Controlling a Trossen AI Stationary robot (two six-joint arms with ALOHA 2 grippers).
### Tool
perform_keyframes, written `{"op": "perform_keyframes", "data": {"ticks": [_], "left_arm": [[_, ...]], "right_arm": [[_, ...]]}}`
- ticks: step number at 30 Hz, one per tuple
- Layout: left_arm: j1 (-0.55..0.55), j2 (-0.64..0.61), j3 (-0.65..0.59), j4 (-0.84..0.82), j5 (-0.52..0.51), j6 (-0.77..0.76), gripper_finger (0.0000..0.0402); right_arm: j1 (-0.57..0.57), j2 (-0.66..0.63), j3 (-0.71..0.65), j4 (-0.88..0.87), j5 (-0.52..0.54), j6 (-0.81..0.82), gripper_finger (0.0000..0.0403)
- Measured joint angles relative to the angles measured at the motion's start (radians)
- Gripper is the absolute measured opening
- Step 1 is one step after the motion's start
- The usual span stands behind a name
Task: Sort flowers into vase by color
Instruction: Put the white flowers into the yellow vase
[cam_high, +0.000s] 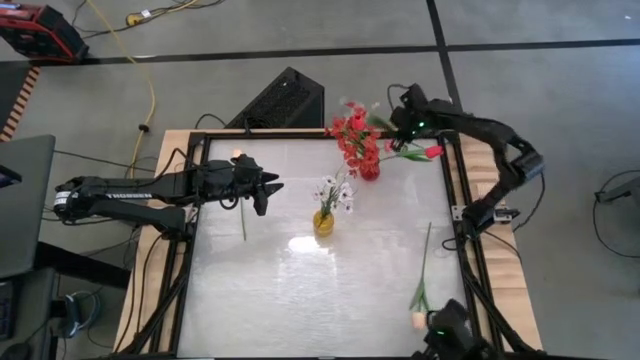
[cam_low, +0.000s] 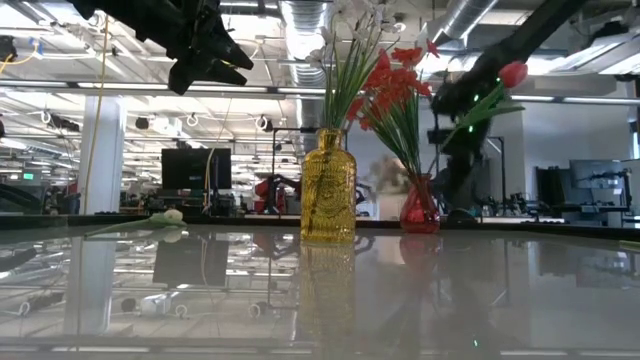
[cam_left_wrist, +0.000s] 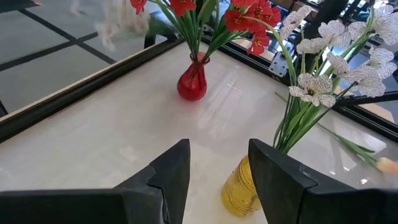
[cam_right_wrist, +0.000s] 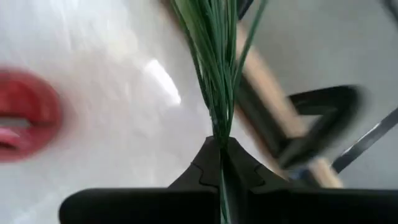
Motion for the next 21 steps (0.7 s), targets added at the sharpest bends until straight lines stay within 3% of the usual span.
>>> {"op": "perform_keyframes", "data": {"ticks": [8, 15, 21], "left_arm": [[0.000, 0.000, 0.000, 0.001, -0.001, 0.028, 0.0151], [0.000, 0.000, 0.000, 0.046, 0.000, 0.054, 0.0151], [-0.001, 0.000, 0.000, 0.227, 0.059, 0.112, 0.0151]], "right_arm": [[-0.092, -0.305, 0.000, 0.247, -0.020, 0.211, 0.0025], [-0.084, -0.572, 0.002, 0.517, -0.275, 0.395, 0.0025], [0.019, -0.711, 0.002, 0.658, -0.492, 0.626, 0.0025]]}}
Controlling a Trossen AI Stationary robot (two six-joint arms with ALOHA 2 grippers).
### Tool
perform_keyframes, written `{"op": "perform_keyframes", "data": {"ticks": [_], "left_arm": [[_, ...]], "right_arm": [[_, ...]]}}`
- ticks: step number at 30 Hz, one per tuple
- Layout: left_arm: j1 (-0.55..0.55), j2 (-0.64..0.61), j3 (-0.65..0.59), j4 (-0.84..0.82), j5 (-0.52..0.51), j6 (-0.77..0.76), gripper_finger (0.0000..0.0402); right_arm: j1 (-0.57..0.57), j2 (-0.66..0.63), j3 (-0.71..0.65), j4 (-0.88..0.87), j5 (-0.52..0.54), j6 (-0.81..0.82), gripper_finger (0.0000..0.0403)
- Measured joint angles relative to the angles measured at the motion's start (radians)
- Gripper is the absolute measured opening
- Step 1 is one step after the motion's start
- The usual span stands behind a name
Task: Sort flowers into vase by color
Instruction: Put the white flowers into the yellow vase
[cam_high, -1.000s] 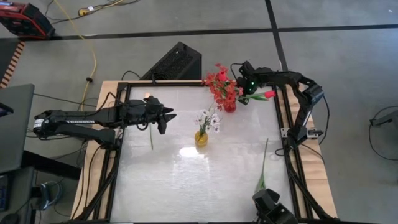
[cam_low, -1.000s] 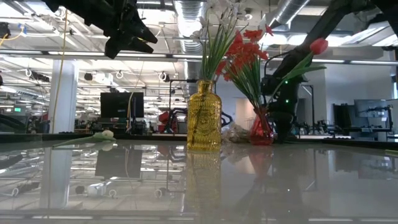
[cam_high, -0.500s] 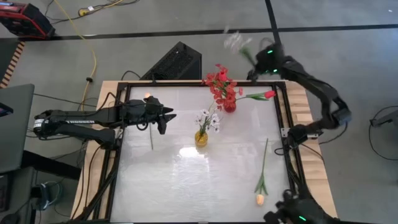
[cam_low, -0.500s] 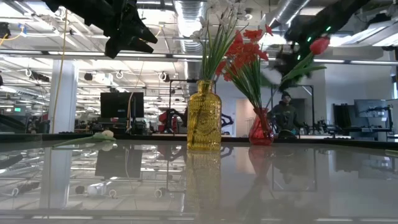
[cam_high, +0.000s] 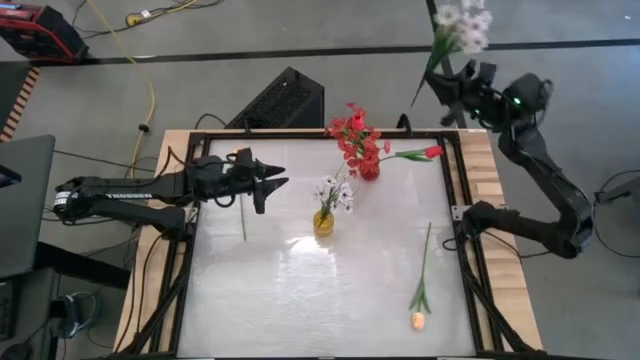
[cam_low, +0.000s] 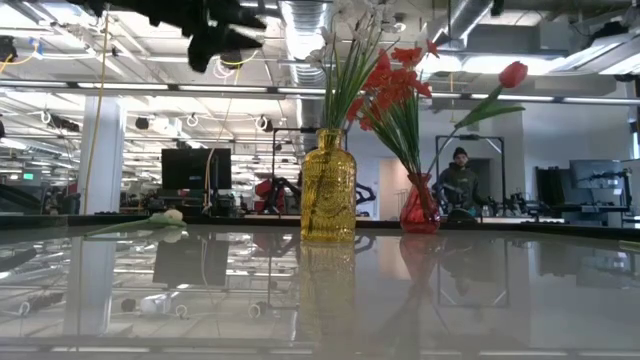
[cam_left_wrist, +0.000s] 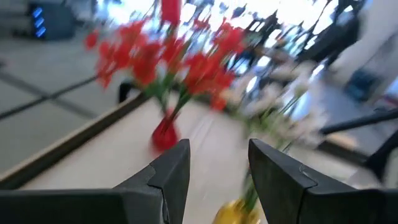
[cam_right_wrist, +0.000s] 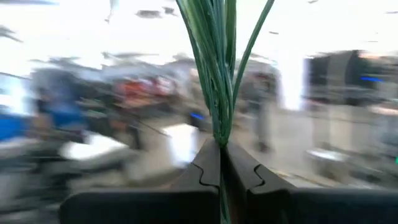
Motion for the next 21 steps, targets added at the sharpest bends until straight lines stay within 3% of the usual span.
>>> {"op": "perform_keyframes", "data": {"ticks": [3, 9, 12, 16, 18, 21], "left_arm": [[-0.001, 0.000, 0.000, 0.117, 0.058, 0.006, 0.0151], [-0.058, 0.045, 0.000, 0.335, 0.114, 0.003, 0.0151], [-0.114, 0.106, 0.000, 0.452, 0.117, 0.001, 0.0151], [-0.189, 0.212, 0.002, 0.617, 0.116, 0.001, 0.0151], [-0.219, 0.256, 0.024, 0.654, 0.104, 0.004, 0.0151], [-0.255, 0.309, 0.084, 0.654, 0.085, 0.043, 0.0151]], "right_arm": [[0.117, -0.032, 0.000, 0.034, -0.064, 0.083, 0.0025], [0.470, -0.049, 0.000, 0.036, -0.046, 0.104, 0.0017], [0.668, -0.035, -0.005, 0.041, 0.027, 0.070, 0.0017], [0.904, 0.014, -0.034, 0.042, 0.208, 0.008, 0.0017], [0.990, 0.056, -0.038, 0.042, 0.283, -0.002, 0.0017], [1.073, 0.123, -0.038, 0.085, 0.307, -0.003, 0.0017]]}}
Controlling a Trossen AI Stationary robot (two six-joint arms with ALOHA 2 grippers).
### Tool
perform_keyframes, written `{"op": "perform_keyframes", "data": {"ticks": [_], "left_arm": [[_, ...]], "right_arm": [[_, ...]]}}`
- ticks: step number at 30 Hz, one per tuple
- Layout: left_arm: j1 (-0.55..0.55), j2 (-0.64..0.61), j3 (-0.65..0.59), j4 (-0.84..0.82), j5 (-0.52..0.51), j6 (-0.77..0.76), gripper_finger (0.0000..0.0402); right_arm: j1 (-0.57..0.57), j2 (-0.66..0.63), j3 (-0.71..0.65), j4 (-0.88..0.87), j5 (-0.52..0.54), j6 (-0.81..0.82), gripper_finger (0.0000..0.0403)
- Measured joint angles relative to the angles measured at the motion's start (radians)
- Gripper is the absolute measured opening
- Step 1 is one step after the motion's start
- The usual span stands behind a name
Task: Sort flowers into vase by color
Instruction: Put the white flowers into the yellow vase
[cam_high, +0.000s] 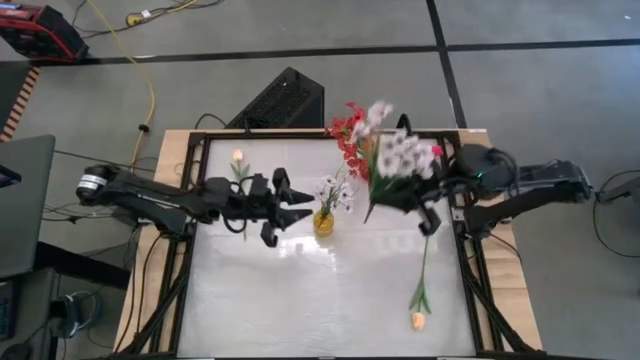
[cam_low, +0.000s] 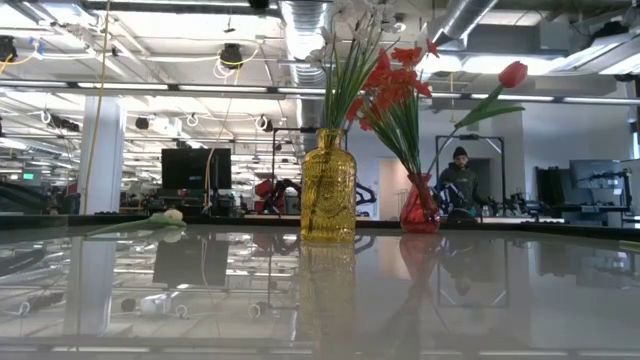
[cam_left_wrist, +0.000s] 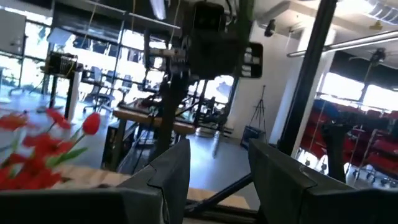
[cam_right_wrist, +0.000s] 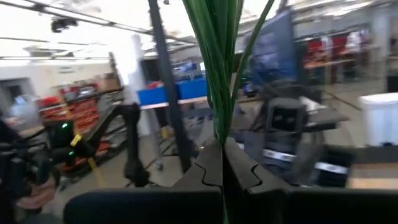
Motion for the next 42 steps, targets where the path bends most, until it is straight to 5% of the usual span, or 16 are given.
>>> {"op": "perform_keyframes", "data": {"ticks": [6, 15, 42], "left_arm": [[-0.024, 0.083, 0.164, -0.068, -0.005, 0.073, 0.0151], [-0.019, 0.141, 0.381, -0.387, -0.004, 0.076, 0.0151], [-0.015, 0.213, 0.389, -0.305, 0.006, 0.013, 0.0147]], "right_arm": [[0.044, 0.129, 0.000, 0.128, 0.002, 0.018, 0.0017], [0.041, 0.197, 0.000, 0.195, 0.008, 0.007, 0.0017], [0.013, 0.203, 0.000, 0.192, 0.132, -0.079, 0.0017]]}}
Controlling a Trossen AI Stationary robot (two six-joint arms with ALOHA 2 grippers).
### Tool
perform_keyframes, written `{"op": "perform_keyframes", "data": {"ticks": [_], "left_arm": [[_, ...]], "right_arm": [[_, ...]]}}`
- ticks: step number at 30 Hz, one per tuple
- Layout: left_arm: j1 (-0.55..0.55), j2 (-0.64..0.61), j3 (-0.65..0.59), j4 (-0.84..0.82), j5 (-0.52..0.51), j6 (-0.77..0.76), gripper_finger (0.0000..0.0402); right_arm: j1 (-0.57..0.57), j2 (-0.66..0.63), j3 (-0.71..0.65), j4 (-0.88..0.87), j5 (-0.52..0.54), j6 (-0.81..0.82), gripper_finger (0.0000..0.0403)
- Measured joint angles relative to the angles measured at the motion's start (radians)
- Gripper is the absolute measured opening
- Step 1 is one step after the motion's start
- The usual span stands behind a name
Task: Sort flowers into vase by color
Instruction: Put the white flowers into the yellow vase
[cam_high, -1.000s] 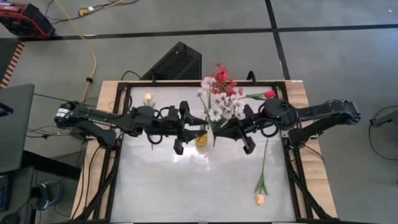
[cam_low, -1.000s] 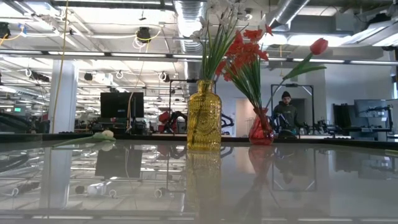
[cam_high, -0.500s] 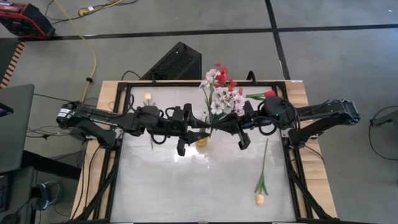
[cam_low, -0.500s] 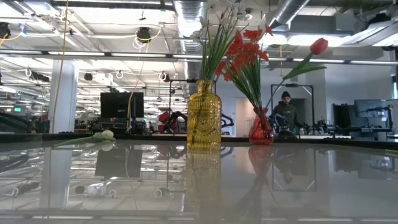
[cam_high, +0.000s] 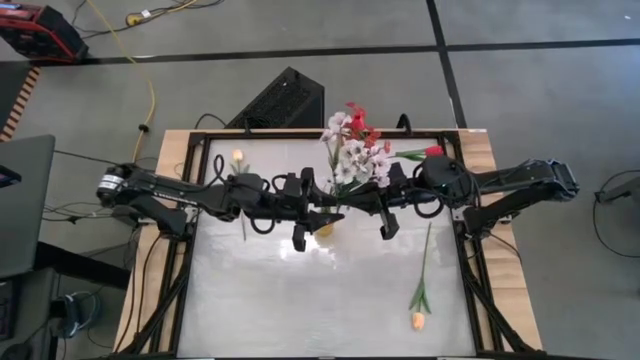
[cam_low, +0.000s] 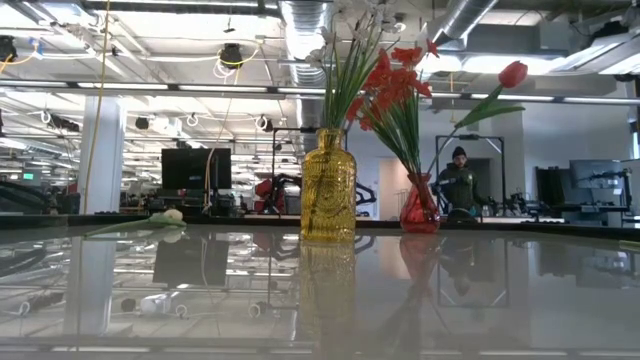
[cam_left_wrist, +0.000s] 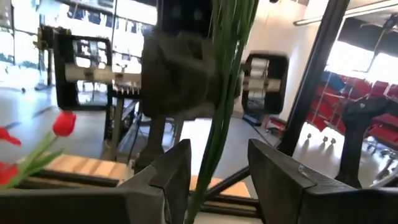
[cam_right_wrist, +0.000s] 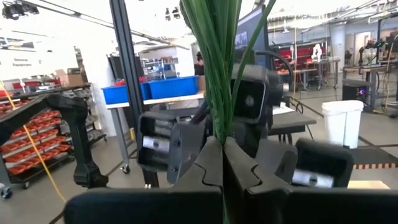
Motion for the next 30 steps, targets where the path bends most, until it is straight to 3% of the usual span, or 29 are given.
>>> {"op": "perform_keyframes", "data": {"ticks": [5, 12, 23, 30], "left_arm": [[0.010, -0.015, 0.000, 0.003, -0.010, 0.014, 0.0113], [0.028, -0.014, 0.000, -0.032, 0.011, -0.003, 0.0011], [0.030, -0.054, -0.001, 0.019, -0.007, 0.078, 0.0002], [0.029, -0.168, -0.050, 0.011, -0.062, 0.163, 0.0001]], "right_arm": [[0.000, 0.000, 0.000, -0.004, 0.000, 0.001, 0.0029], [-0.001, 0.000, 0.000, -0.014, 0.001, 0.006, 0.0091], [-0.013, -0.101, 0.000, -0.130, -0.026, 0.042, 0.0200], [-0.013, -0.214, 0.000, -0.266, -0.026, 0.027, 0.0228]]}}
